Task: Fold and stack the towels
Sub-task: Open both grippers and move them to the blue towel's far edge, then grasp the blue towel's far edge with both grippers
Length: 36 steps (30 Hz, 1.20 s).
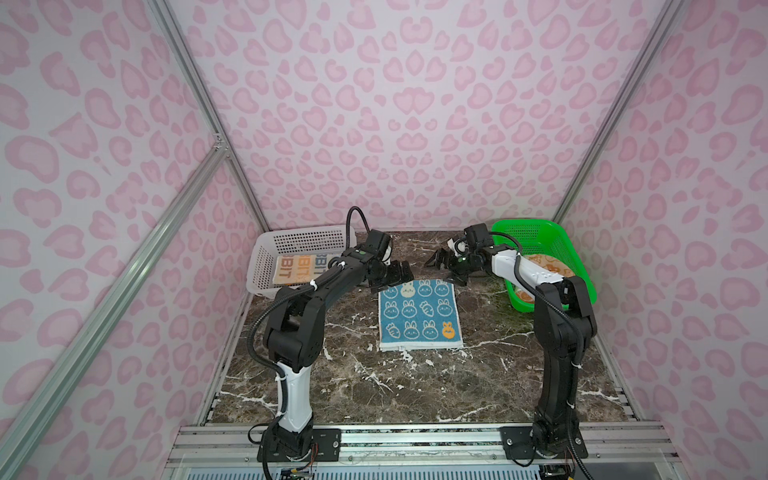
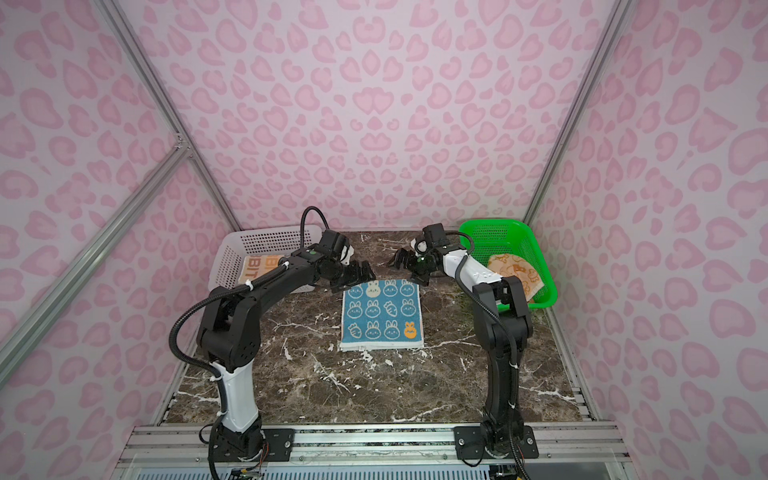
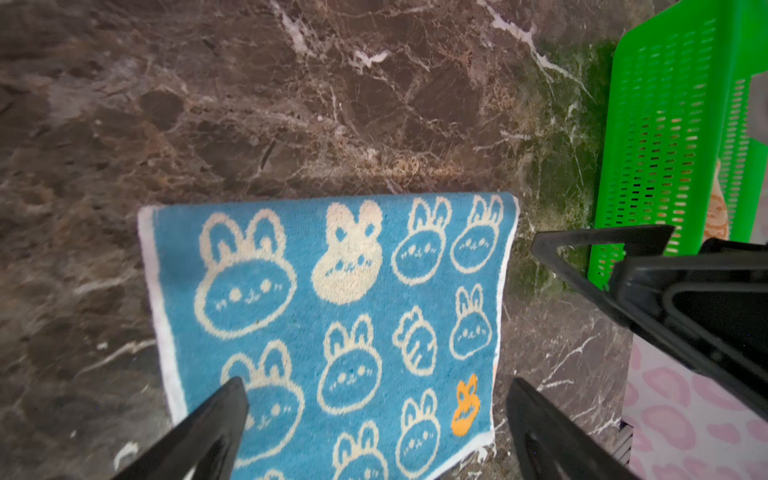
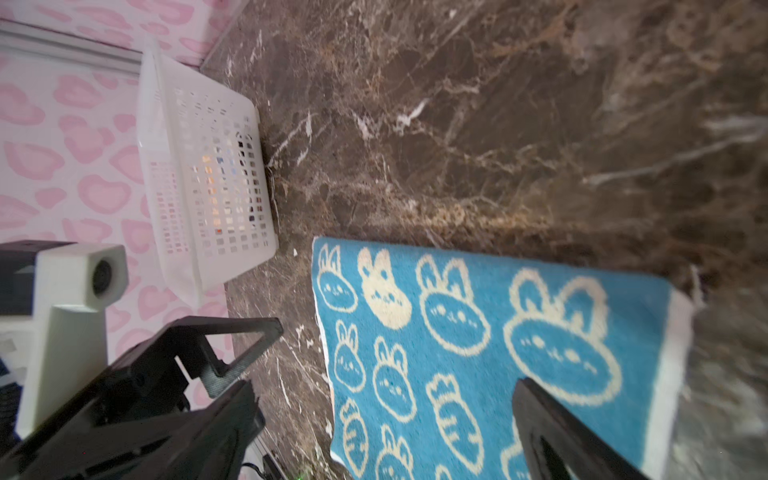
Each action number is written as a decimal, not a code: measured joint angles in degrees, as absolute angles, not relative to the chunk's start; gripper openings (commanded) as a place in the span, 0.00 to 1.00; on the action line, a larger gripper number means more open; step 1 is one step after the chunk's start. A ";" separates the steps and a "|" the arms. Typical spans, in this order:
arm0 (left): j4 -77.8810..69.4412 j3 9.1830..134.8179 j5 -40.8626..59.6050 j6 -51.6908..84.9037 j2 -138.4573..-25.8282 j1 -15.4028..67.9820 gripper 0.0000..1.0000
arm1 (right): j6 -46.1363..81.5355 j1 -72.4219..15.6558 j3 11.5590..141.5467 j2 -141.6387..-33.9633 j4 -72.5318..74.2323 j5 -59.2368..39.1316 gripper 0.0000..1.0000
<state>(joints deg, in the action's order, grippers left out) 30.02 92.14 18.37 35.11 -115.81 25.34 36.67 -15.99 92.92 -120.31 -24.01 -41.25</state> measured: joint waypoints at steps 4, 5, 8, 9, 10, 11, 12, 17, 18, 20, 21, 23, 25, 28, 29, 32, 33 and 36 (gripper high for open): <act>29.50 96.79 19.07 35.73 -121.08 24.84 0.98 | 37.52 -15.25 96.68 -125.78 -23.40 -42.52 0.98; 29.36 97.62 18.98 35.88 -122.23 24.77 0.98 | 37.89 -14.96 97.06 -126.72 -23.40 -42.72 0.98; 29.41 98.63 19.00 35.75 -124.44 24.64 0.98 | 37.87 -14.26 97.14 -128.27 -23.46 -43.07 0.98; 29.41 98.85 18.96 35.62 -125.10 24.49 0.98 | 37.80 -14.06 96.90 -128.44 -23.46 -43.07 0.98; 29.54 99.15 18.87 35.16 -125.91 24.43 0.98 | 37.67 -13.78 96.68 -128.57 -23.49 -43.11 0.98; 29.95 99.66 18.63 34.83 -126.74 24.34 0.98 | 37.45 -13.69 96.55 -128.73 -23.46 -43.13 0.98; 30.17 100.25 18.00 34.41 -127.83 24.25 0.98 | 37.04 -13.52 96.55 -129.03 -23.46 -43.33 0.98; 29.95 100.25 16.16 32.60 -128.86 24.14 0.98 | 33.34 -13.39 98.15 -129.62 -25.52 -43.40 0.98; 29.82 100.03 15.90 32.16 -128.66 24.25 0.98 | 32.23 -13.37 98.76 -129.60 -26.68 -42.89 0.98; 29.78 99.61 14.87 31.40 -128.20 24.38 0.98 | 30.28 -13.23 99.33 -128.90 -28.27 -41.82 0.98; 30.15 99.39 14.22 31.31 -127.85 24.49 0.98 | 29.21 -13.02 99.33 -127.94 -29.54 -41.08 0.98; 31.44 99.15 13.41 30.30 -127.07 24.49 0.98 | 27.27 -12.49 99.66 -126.13 -31.51 -39.66 0.98; 32.10 99.18 12.71 29.89 -125.78 24.45 0.98 | 24.29 -12.16 101.45 -125.05 -33.85 -37.32 0.98; 32.18 99.74 12.40 28.64 -123.94 24.43 0.98 | 19.57 -12.40 104.75 -125.89 -38.13 -32.53 0.98; 32.18 100.18 12.43 28.34 -123.63 24.51 0.98 | 18.22 -12.69 105.62 -126.52 -39.38 -31.27 0.98; 32.18 100.82 12.40 27.35 -122.96 24.95 0.98 | 13.89 -13.98 107.94 -128.77 -43.72 -26.46 0.91; 32.23 100.82 12.38 27.35 -122.78 24.99 0.98 | 12.75 -14.28 108.57 -129.36 -44.99 -25.15 0.88; 32.49 100.75 12.21 26.96 -121.95 25.17 0.98 | 10.15 -14.83 110.78 -131.17 -47.44 -22.74 0.75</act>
